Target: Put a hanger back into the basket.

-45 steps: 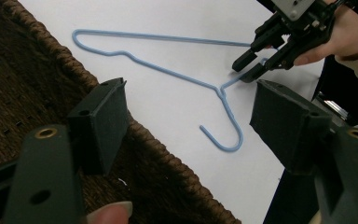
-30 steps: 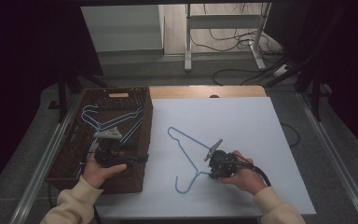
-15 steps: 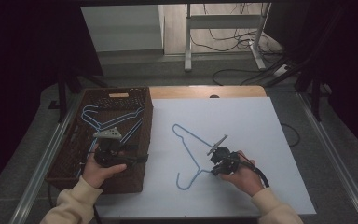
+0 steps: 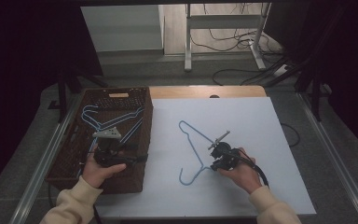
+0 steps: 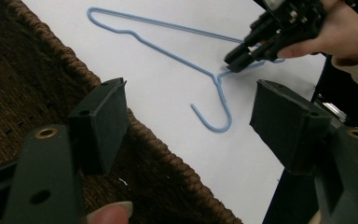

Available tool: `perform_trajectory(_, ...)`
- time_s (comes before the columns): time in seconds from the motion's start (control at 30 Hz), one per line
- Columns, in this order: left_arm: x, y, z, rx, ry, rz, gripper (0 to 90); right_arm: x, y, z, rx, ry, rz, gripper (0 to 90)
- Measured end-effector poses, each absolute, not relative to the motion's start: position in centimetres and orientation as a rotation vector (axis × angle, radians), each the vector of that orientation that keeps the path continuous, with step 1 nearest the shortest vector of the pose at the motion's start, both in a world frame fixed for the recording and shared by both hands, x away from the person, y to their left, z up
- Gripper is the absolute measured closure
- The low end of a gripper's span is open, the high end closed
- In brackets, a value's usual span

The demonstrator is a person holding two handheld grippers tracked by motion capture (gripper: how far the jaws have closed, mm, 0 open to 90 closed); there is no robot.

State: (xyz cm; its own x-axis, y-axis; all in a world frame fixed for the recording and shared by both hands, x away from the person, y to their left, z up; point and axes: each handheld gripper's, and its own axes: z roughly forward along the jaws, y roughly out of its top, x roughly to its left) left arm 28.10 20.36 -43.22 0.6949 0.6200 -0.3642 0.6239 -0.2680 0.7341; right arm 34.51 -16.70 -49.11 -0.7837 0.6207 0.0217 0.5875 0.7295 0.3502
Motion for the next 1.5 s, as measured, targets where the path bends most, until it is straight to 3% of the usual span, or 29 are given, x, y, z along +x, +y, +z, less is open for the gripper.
perform_trajectory(0.1, 28.1, 20.4, -43.2, 1.958, 0.959, -0.006, 27.5, 35.6, -15.3, -48.9, 0.975, 2.834, 0.595, 79.1)
perform_trajectory(0.2, 28.1, 20.4, -43.2, 1.956, 0.960, -0.008, 27.5, 37.0, -12.9, -49.1, 0.950, 2.849, 0.655, 88.5)
perform_trajectory(0.6, 28.1, 20.6, -43.2, 1.953, 0.963, -0.006, 27.5, 40.0, -10.0, -50.4, 0.973, 2.814, 0.591, 89.8)
perform_trajectory(1.07, 28.1, 20.6, -43.2, 1.955, 0.958, -0.003, 27.5, 42.4, -13.8, -49.9, 1.158, 2.616, 0.535, 89.8)
perform_trajectory(1.27, 28.1, 20.5, -43.2, 1.955, 0.961, -0.004, 27.6, 37.6, -14.2, -48.7, 0.953, 2.766, 0.595, 89.8)
perform_trajectory(1.4, 27.9, 20.3, -43.1, 1.957, 0.954, -0.004, 27.5, 36.6, -15.8, -48.2, 0.963, 2.747, 0.590, 89.8)
perform_trajectory(1.5, 27.9, 20.3, -43.0, 1.957, 0.950, -0.003, 27.5, 36.3, -19.8, -47.7, 1.071, 2.692, 0.552, 89.8)
